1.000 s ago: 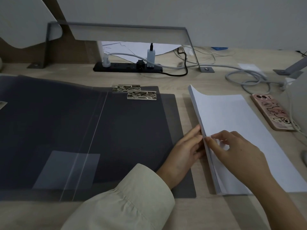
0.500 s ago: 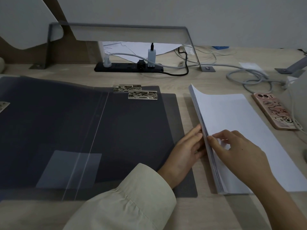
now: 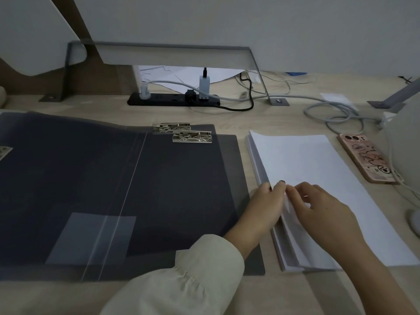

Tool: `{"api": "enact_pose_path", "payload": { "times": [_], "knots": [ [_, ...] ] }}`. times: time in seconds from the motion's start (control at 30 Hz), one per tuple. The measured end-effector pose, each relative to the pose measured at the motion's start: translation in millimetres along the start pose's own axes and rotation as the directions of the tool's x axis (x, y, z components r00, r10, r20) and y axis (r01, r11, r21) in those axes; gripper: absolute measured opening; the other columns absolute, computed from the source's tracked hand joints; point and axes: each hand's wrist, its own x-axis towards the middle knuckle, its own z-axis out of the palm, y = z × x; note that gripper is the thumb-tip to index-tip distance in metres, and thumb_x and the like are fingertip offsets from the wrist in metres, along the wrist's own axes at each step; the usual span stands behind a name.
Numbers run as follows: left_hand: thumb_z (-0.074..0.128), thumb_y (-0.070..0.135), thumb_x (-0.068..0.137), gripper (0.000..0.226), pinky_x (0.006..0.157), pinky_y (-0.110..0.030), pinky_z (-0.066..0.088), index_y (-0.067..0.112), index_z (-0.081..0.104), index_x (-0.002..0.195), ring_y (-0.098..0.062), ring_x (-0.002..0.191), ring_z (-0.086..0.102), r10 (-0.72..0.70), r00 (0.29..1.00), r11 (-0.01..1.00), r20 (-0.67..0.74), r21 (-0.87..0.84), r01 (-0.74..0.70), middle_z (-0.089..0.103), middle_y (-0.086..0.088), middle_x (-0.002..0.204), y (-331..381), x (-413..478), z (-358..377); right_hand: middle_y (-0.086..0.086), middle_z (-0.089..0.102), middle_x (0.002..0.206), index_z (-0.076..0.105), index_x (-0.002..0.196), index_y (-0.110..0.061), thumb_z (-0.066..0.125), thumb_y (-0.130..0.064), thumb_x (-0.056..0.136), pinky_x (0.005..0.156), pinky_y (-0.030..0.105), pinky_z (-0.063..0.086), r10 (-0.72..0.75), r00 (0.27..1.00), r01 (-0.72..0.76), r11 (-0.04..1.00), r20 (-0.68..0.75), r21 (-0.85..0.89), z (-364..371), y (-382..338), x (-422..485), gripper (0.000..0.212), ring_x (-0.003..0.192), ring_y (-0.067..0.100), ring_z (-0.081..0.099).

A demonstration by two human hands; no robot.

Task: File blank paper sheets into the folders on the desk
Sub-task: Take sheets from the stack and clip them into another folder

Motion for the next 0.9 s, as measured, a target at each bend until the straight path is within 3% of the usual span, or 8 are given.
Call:
{"api": "enact_pose_path", "payload": {
  "times": [0.17, 0.23, 0.33, 0.5, 0.6, 0.67, 0.73, 0.9],
  "knots": [
    [0.034, 0.025, 0.099, 0.050, 0.069, -0.023, 0.044, 0.012, 0.021, 0.145, -0.019, 0.107, 0.055, -0.074, 0.996, 0.991, -0.049, 0.105, 0.079, 0.046, -0.009, 0.136, 9.5, 13.2, 9.9, -0.004, 0.061, 0.097, 0.059, 0.105, -0.021, 0.033, -0.042, 0.096, 0.070, 0.028, 0.037, 0.026, 0.999, -0.029, 0.995, 0.042, 0.094, -2.7, 6.2, -0.1, 0.035, 0.083, 0.016, 0.055],
    [0.037, 0.016, 0.098, 0.050, 0.077, -0.023, 0.040, 0.011, 0.021, 0.145, -0.024, 0.120, 0.049, -0.050, 0.996, 0.991, -0.080, 0.124, 0.060, 0.044, -0.009, 0.139, 9.7, 15.4, 14.7, -0.005, 0.061, 0.103, 0.059, 0.107, -0.023, 0.037, -0.038, 0.096, 0.072, 0.027, 0.037, 0.017, 0.998, -0.025, 0.992, 0.066, 0.122, -2.0, 8.4, -1.5, 0.029, 0.086, 0.014, 0.053],
    [0.035, 0.010, 0.097, 0.042, 0.077, -0.023, 0.042, 0.012, 0.033, 0.138, -0.023, 0.112, 0.053, 0.029, 0.994, 0.994, -0.101, 0.112, -0.017, 0.050, -0.008, 0.131, 7.3, 11.3, 8.7, -0.002, 0.060, 0.119, 0.057, 0.110, -0.026, 0.044, -0.032, 0.094, 0.081, 0.026, 0.038, 0.014, 0.997, -0.033, 0.970, 0.081, 0.239, -9.6, 14.6, -5.8, 0.022, 0.096, 0.011, 0.052],
    [0.041, 0.010, 0.095, 0.032, 0.068, -0.016, 0.044, 0.016, 0.049, 0.126, -0.013, 0.097, 0.057, 0.160, 0.979, 0.987, -0.130, 0.016, -0.159, 0.059, 0.003, 0.114, 10.2, -20.5, -49.5, 0.008, 0.040, 0.144, 0.037, 0.140, -0.021, 0.052, -0.028, 0.091, 0.103, 0.043, 0.034, 0.140, 0.990, -0.132, 0.950, -0.005, 0.284, -40.2, 23.3, -2.8, 0.052, 0.128, 0.028, 0.042],
    [0.044, 0.013, 0.095, 0.032, 0.078, -0.022, 0.048, 0.018, 0.052, 0.125, -0.013, 0.101, 0.060, 0.187, 0.973, 0.982, -0.137, 0.029, -0.185, 0.063, 0.004, 0.116, 5.0, -48.4, -92.6, 0.001, 0.047, 0.129, 0.029, 0.143, -0.024, 0.052, -0.023, 0.092, 0.087, 0.036, 0.042, 0.173, 0.982, -0.187, 0.847, 0.074, 0.497, -40.5, 0.0, -1.5, 0.057, 0.105, 0.025, 0.052],
    [0.045, 0.016, 0.095, 0.031, 0.087, -0.029, 0.049, 0.020, 0.052, 0.125, -0.014, 0.104, 0.061, 0.160, 0.971, 0.986, -0.177, 0.067, -0.151, 0.064, 0.003, 0.116, -5.5, -66.4, -120.8, 0.000, 0.051, 0.114, 0.031, 0.142, -0.026, 0.050, -0.018, 0.093, 0.064, 0.027, 0.041, 0.147, 0.978, -0.207, 0.797, 0.150, 0.568, -30.0, -25.1, -4.4, 0.054, 0.084, 0.018, 0.055],
    [0.046, 0.019, 0.095, 0.030, 0.093, -0.033, 0.048, 0.020, 0.053, 0.124, -0.014, 0.105, 0.061, 0.127, 0.963, 0.988, -0.238, 0.115, -0.102, 0.064, 0.004, 0.116, -20.8, -80.7, -149.2, 0.004, 0.055, 0.114, 0.030, 0.142, -0.026, 0.049, -0.011, 0.092, 0.058, 0.023, 0.039, 0.094, 0.977, -0.189, 0.794, 0.191, 0.578, -12.1, -49.1, -8.6, 0.056, 0.077, 0.013, 0.056],
    [0.044, 0.021, 0.095, 0.026, 0.093, -0.035, 0.046, 0.012, 0.060, 0.113, -0.020, 0.101, 0.062, -0.024, 0.936, 0.977, -0.350, 0.191, 0.096, 0.065, -0.001, 0.111, -56.8, -95.9, -196.1, 0.004, 0.039, 0.144, 0.021, 0.145, -0.021, 0.048, -0.011, 0.093, 0.086, 0.023, 0.034, -0.055, 0.941, -0.106, 0.888, 0.333, 0.447, 33.5, -85.9, -21.9, 0.060, 0.113, 0.019, 0.046]
  ]
}}
